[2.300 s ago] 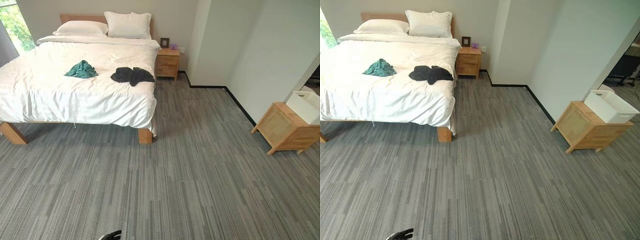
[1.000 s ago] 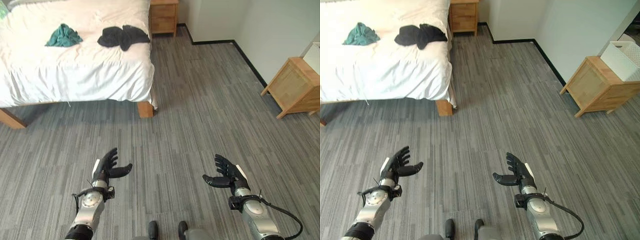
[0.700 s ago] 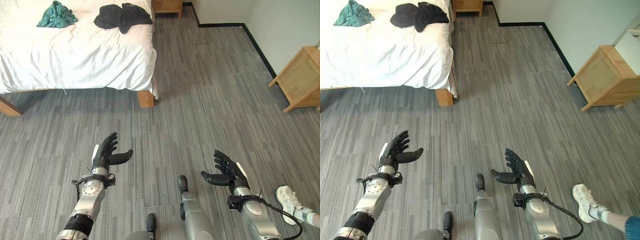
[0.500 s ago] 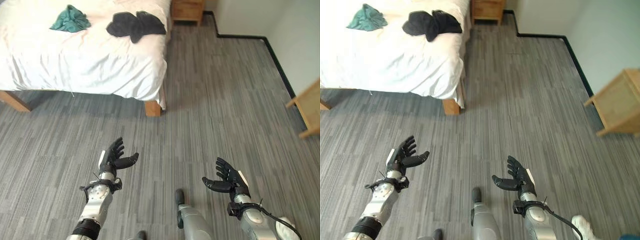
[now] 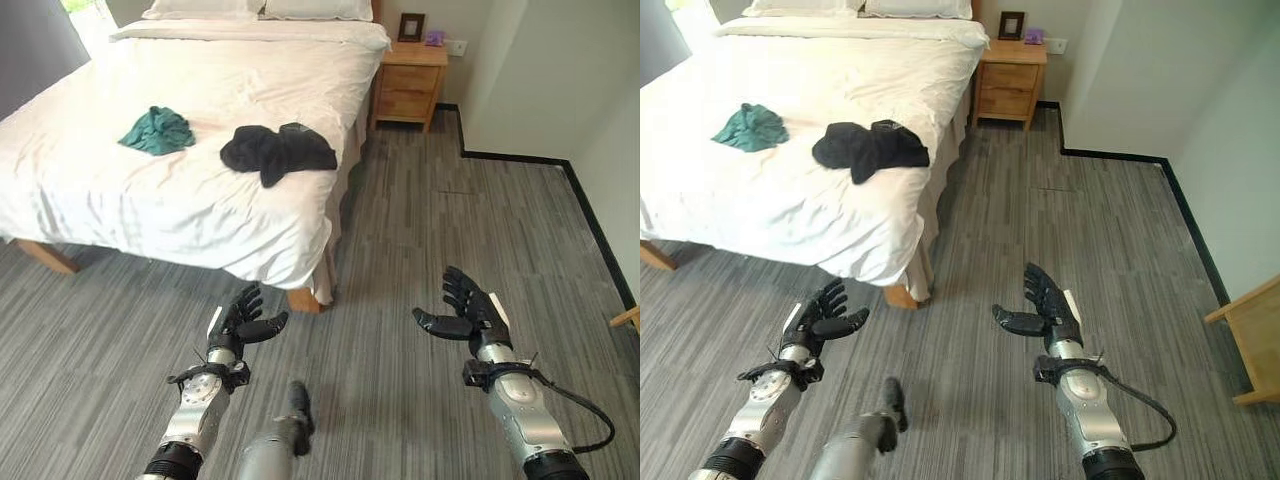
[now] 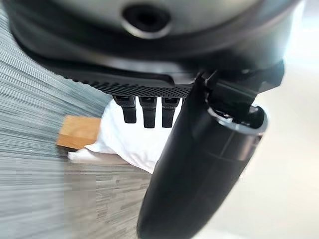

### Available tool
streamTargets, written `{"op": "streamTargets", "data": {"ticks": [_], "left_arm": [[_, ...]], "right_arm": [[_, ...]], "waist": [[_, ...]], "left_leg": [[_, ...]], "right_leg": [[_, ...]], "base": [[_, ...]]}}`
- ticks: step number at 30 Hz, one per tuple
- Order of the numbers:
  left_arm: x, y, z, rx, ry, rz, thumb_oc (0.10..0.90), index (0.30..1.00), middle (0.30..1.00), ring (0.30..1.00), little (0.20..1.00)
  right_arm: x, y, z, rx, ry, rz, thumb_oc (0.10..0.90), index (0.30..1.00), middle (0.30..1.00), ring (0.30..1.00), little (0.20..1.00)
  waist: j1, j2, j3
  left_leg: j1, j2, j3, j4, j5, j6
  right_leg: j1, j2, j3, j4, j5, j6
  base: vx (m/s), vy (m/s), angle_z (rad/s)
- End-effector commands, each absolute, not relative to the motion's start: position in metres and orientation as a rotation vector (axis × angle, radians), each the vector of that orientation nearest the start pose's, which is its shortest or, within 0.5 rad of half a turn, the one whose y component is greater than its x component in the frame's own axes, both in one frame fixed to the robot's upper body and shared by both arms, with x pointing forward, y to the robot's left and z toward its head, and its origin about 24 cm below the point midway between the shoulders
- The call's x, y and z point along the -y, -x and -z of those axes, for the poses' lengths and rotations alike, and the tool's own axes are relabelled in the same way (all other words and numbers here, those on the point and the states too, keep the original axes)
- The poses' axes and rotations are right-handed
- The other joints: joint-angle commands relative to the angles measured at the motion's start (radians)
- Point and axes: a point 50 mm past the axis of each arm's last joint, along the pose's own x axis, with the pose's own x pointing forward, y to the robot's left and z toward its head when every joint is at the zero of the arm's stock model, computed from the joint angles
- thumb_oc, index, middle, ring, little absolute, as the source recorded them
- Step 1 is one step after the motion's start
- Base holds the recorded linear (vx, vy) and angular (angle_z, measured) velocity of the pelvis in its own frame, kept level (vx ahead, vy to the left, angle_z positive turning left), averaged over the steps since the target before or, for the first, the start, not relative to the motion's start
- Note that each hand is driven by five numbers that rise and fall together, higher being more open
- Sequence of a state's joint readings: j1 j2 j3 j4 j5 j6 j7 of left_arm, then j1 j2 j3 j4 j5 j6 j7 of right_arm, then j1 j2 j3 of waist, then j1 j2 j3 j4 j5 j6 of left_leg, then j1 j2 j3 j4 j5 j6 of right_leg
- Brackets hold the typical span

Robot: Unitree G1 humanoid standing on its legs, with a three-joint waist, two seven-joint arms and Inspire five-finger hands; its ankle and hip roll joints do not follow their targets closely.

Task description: Pick up bed clothes into laundry basket.

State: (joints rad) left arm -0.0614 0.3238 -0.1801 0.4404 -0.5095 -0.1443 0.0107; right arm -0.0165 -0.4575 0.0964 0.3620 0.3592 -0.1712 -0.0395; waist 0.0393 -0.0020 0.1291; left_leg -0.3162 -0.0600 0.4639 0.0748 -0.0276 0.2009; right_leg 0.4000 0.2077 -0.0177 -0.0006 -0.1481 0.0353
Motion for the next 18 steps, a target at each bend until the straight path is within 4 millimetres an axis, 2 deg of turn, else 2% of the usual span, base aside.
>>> {"op": "streamTargets", "data": {"ticks": [1,2,3,4,5,6,7,8,9,10,11,12,13,14,15,16,17,18], "left_arm": [[-0.195,-0.275,-0.054,0.1,0.137,0.179,0.8,0.9,0.9,0.9,0.9],[-0.194,-0.272,-0.057,0.114,0.154,0.219,0.8,0.9,0.9,0.9,0.9],[-0.191,-0.272,-0.066,0.148,0.202,0.275,0.8,0.9,0.9,0.9,0.9],[-0.19,-0.272,-0.066,0.147,0.203,0.278,0.8,0.9,0.9,0.9,0.9],[-0.184,-0.277,-0.082,0.209,0.303,0.357,0.8,0.9,0.9,0.9,0.9],[-0.184,-0.277,-0.082,0.209,0.304,0.358,0.8,0.9,0.9,0.9,0.9],[-0.18,-0.276,-0.085,0.219,0.411,0.429,0.8,0.9,0.9,0.9,0.9],[-0.177,-0.274,-0.094,0.262,0.465,0.474,0.8,0.9,0.9,0.9,0.9],[-0.178,-0.274,-0.094,0.262,0.466,0.474,0.8,0.9,0.9,0.9,0.9],[-0.175,-0.273,-0.101,0.293,0.526,0.526,0.8,0.9,0.9,0.9,0.9],[-0.175,-0.271,-0.101,0.301,0.553,0.533,0.8,0.9,0.9,0.9,0.9],[-0.173,-0.269,-0.105,0.325,0.593,0.572,0.8,0.9,0.9,0.9,0.9],[-0.172,-0.27,-0.117,0.39,0.636,0.634,0.8,0.9,0.9,0.9,0.9],[-0.179,-0.272,-0.116,0.409,0.583,0.579,0.8,0.9,0.9,0.9,0.9],[-0.178,-0.272,-0.116,0.412,0.582,0.578,0.8,0.9,0.9,0.9,0.9],[-0.177,-0.271,-0.121,0.41,0.612,0.61,0.8,0.9,0.9,0.9,0.9],[-0.187,-0.268,-0.118,0.428,0.598,0.562,0.8,0.9,0.9,0.9,0.9],[-0.195,-0.264,-0.115,0.432,0.605,0.507,0.8,0.9,0.9,0.9,0.9]], "right_arm": [[0.243,-0.267,-0.071,0.152,0.158,-0.001,0.8,0.9,0.9,0.9,0.9],[0.241,-0.267,-0.068,0.147,0.168,-0.021,0.8,0.9,0.9,0.9,0.9],[0.239,-0.266,-0.07,0.162,0.172,-0.03,0.8,0.9,0.9,0.9,0.9],[0.24,-0.266,-0.07,0.16,0.172,-0.027,0.8,0.9,0.9,0.9,0.9],[0.24,-0.264,-0.071,0.173,0.144,-0.023,0.8,0.9,0.9,0.9,0.9],[0.24,-0.264,-0.071,0.173,0.144,-0.023,0.8,0.9,0.9,0.9,0.9],[0.244,-0.262,-0.072,0.181,0.115,-0.013,0.8,0.9,0.9,0.9,0.9],[0.248,-0.256,-0.074,0.187,0.116,-0.026,0.8,0.9,0.9,0.9,0.9],[0.248,-0.256,-0.074,0.187,0.116,-0.026,0.8,0.9,0.9,0.9,0.9],[0.257,-0.25,-0.077,0.194,0.115,-0.01,0.8,0.9,0.9,0.9,0.9],[0.265,-0.247,-0.079,0.199,0.124,0.009,0.8,0.9,0.9,0.9,0.9],[0.275,-0.243,-0.083,0.21,0.132,0.037,0.8,0.9,0.9,0.9,0.9],[0.301,-0.235,-0.101,0.265,0.171,0.106,0.8,0.9,0.9,0.9,0.9],[0.309,-0.239,-0.115,0.312,0.203,0.136,0.8,0.9,0.9,0.9,0.9],[0.31,-0.24,-0.115,0.314,0.204,0.137,0.8,0.9,0.9,0.9,0.9],[0.311,-0.235,-0.127,0.339,0.224,0.104,0.8,0.9,0.9,0.9,0.9],[0.312,-0.239,-0.14,0.38,0.237,0.09,0.8,0.9,0.9,0.9,0.9],[0.315,-0.239,-0.153,0.416,0.256,0.1,0.8,0.9,0.9,0.9,0.9]], "waist": [[0.017,-0.041,-0.046],[0.038,-0.063,-0.055],[0.047,-0.075,-0.053],[0.048,-0.08,-0.057],[0.009,-0.037,-0.009],[0.007,-0.039,-0.009],[-0.018,-0.024,0.001],[-0.051,-0.004,0.007],[-0.053,-0.001,0.005],[-0.073,0.003,0.004],[-0.09,0.0,0.0],[-0.112,-0.006,-0.001],[-0.162,-0.031,-0.012],[-0.164,-0.046,-0.015],[-0.166,-0.044,-0.011],[-0.168,-0.057,-0.022],[-0.149,-0.065,-0.024],[-0.137,-0.068,-0.032]], "left_leg": [[0.088,0.07,-0.049,-0.036,0.194,-0.171],[0.108,0.045,-0.061,-0.034,0.16,-0.146],[0.122,0.032,-0.058,-0.02,0.132,-0.122],[0.125,0.015,-0.072,-0.022,0.11,-0.123],[0.198,0.053,-0.11,-0.02,0.101,-0.113],[0.196,0.051,-0.111,-0.018,0.1,-0.112],[0.231,0.063,-0.138,-0.023,0.085,-0.112],[0.3,0.062,-0.198,-0.047,0.071,-0.11],[0.299,0.065,-0.2,-0.048,0.074,-0.11],[0.329,0.06,-0.245,-0.06,0.065,-0.117],[0.348,0.049,-0.28,-0.064,0.057,-0.123],[0.36,0.04,-0.318,-0.06,0.043,-0.132],[0.393,0.011,-0.427,-0.055,-0.005,-0.149],[0.4,0.009,-0.457,-0.059,-0.019,-0.156],[0.404,0.009,-0.46,-0.058,-0.02,-0.155],[0.399,0.005,-0.481,-0.065,-0.021,-0.158],[0.409,0.008,-0.484,-0.07,-0.021,-0.16],[0.402,0.008,-0.49,-0.077,-0.011,-0.166]], "right_leg": [[-0.113,-0.2,-0.006,0.077,0.073,0.036],[-0.143,-0.222,-0.021,0.192,0.168,0.103],[-0.185,-0.228,-0.012,0.41,0.319,0.183],[-0.187,-0.239,-0.01,0.425,0.302,0.191],[-0.358,-0.224,-0.012,0.648,0.39,0.211],[-0.362,-0.227,-0.012,0.655,0.387,0.212],[-0.415,-0.222,-0.006,0.692,0.364,0.201],[-0.508,-0.261,-0.005,0.703,0.313,0.158],[-0.508,-0.258,-0.008,0.699,0.316,0.157],[-0.55,-0.278,0.004,0.618,0.269,0.124],[-0.536,-0.288,0.008,0.54,0.24,0.111],[-0.532,-0.281,0.053,0.445,0.219,0.102],[-0.52,-0.247,0.249,0.169,0.197,0.112],[-0.51,-0.246,0.292,0.102,0.209,0.137],[-0.501,-0.249,0.29,0.093,0.211,0.138],[-0.474,-0.237,0.342,0.087,0.207,0.139],[-0.468,-0.252,0.296,0.082,0.215,0.134],[-0.453,-0.25,0.28,0.061,0.222,0.13]], "base": [[0.48,0.003,0.51],[0.48,0.008,0.27],[0.33,0.045,-0.28],[0.39,0.035,-0.91],[0.23,0.02,-0.62],[0.34,-0.043,0.79],[0.42,-0.036,1.31],[0.42,-0.038,1.19],[0.41,-0.076,0.44],[0.27,-0.103,0.67],[0.41,-0.181,1.26],[0.63,-0.304,1.93],[0.59,-0.33,1.73],[0.46,-0.242,1.7],[0.11,-0.113,1.67],[0.11,-0.138,1.77],[0.16,-0.217,1.85],[0.25,-0.286,1.33]]}}
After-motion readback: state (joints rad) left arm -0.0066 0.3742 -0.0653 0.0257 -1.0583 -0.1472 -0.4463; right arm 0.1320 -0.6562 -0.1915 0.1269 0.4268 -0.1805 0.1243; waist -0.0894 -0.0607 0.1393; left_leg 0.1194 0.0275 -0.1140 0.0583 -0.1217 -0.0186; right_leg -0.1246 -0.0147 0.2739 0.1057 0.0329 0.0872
